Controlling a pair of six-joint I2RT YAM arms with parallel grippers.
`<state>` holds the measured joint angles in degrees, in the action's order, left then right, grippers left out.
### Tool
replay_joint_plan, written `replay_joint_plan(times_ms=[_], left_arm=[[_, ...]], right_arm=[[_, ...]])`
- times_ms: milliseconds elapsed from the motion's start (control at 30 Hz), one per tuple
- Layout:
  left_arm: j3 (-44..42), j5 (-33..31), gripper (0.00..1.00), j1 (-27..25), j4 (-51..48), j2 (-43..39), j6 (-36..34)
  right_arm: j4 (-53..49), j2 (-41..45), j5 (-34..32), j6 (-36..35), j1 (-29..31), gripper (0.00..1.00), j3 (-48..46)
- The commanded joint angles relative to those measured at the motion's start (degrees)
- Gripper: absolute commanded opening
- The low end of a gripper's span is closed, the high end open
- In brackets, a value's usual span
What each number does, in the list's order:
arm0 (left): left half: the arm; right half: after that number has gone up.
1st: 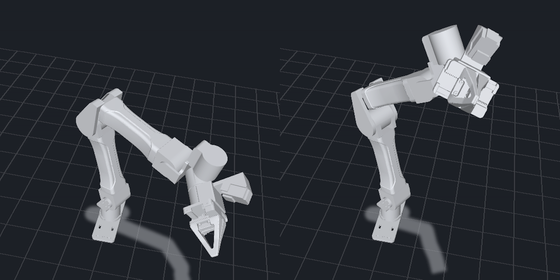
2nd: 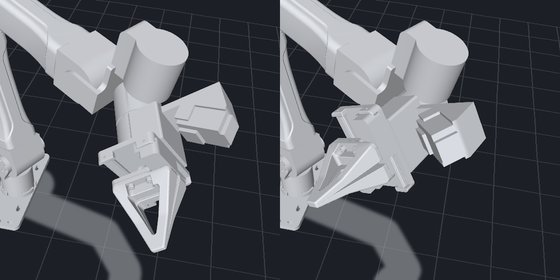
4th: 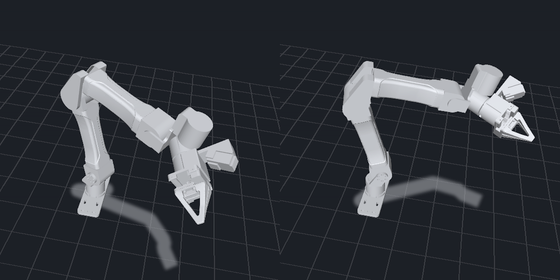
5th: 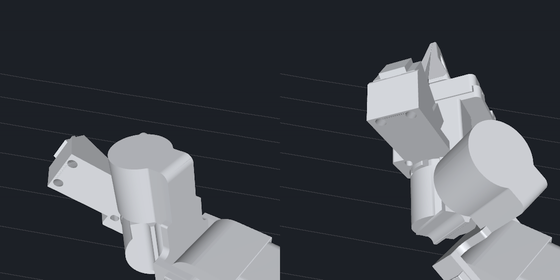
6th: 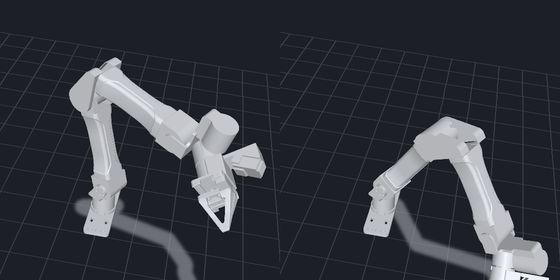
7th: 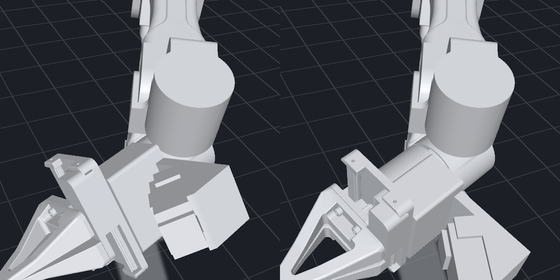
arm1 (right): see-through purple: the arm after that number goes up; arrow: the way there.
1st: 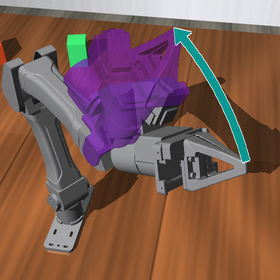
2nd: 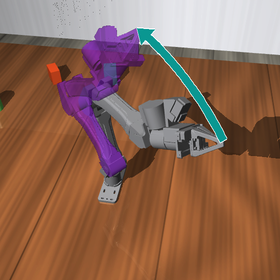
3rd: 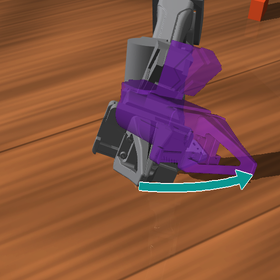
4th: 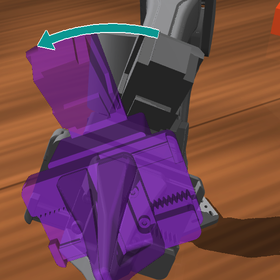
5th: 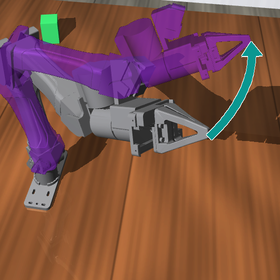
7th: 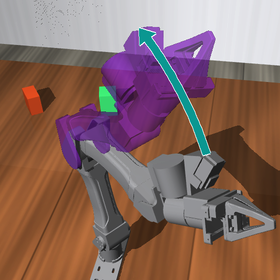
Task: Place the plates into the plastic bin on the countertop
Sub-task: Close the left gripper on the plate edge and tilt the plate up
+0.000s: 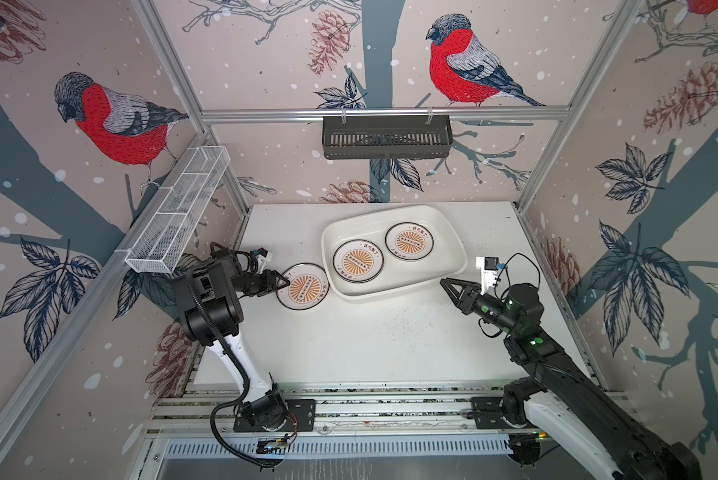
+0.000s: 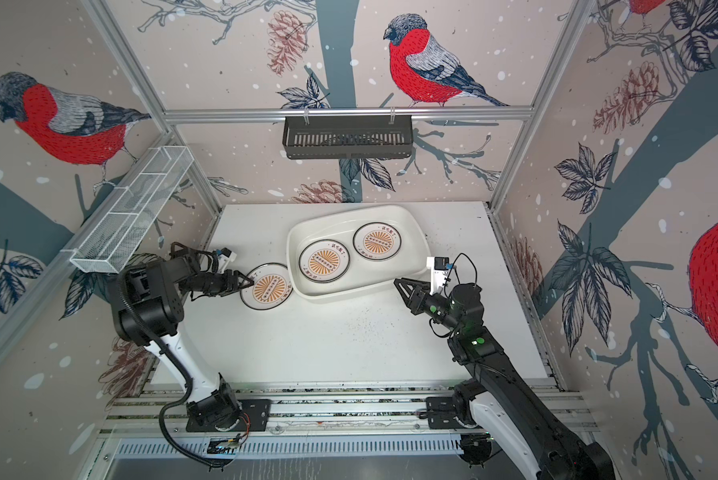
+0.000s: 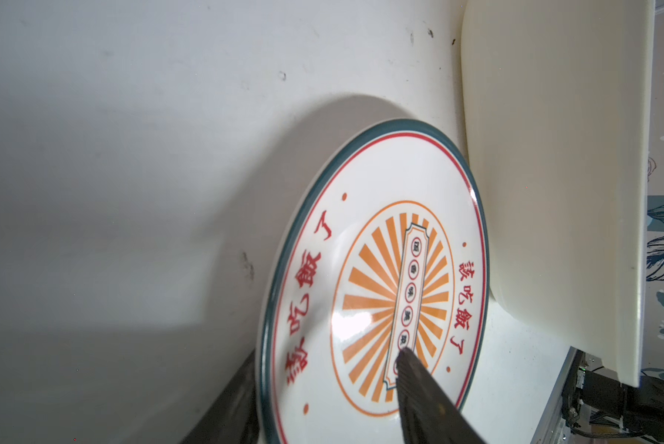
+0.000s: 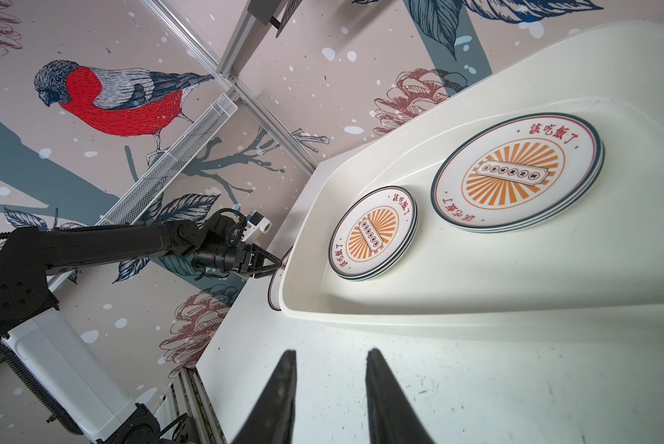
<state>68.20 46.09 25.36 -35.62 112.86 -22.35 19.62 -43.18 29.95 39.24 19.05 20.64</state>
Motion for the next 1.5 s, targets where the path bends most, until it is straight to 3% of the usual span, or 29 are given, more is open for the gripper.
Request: replay_joint_plan(times_ms=[0,200,667,1100,1367,1467], left_arm=[[-1.11,1.21,0.5,0.5,-0.36,0.04,0.1],[-2.54,2.16,0.4,1.59,1.32,0.08,1.23],[-3.17,2.4,0.37,2.08,3.71,1.43,4.66],[-3.51,2.32,0.18,2.06,4.25,1.42,5.6],[-3.87,3.08,0.0,2.15,4.5,0.96,6.52],[-3.78,3.22,0.0,2.35,4.07,0.46,6.51]], right_arm=[[3.08,-0.15,0.81,0.96,0.0,0.32,-0.14],[4.01,-0.3,0.98,1.45,-0.04,0.32,-0.68],[5.89,-0.64,1.42,2.5,0.04,0.31,-1.57],[7.33,-1.5,1.69,3.03,0.13,0.31,-1.57],[7.68,-1.74,1.85,3.12,0.2,0.31,-1.4],[7.76,-1.68,1.86,3.38,0.26,0.3,-1.4]])
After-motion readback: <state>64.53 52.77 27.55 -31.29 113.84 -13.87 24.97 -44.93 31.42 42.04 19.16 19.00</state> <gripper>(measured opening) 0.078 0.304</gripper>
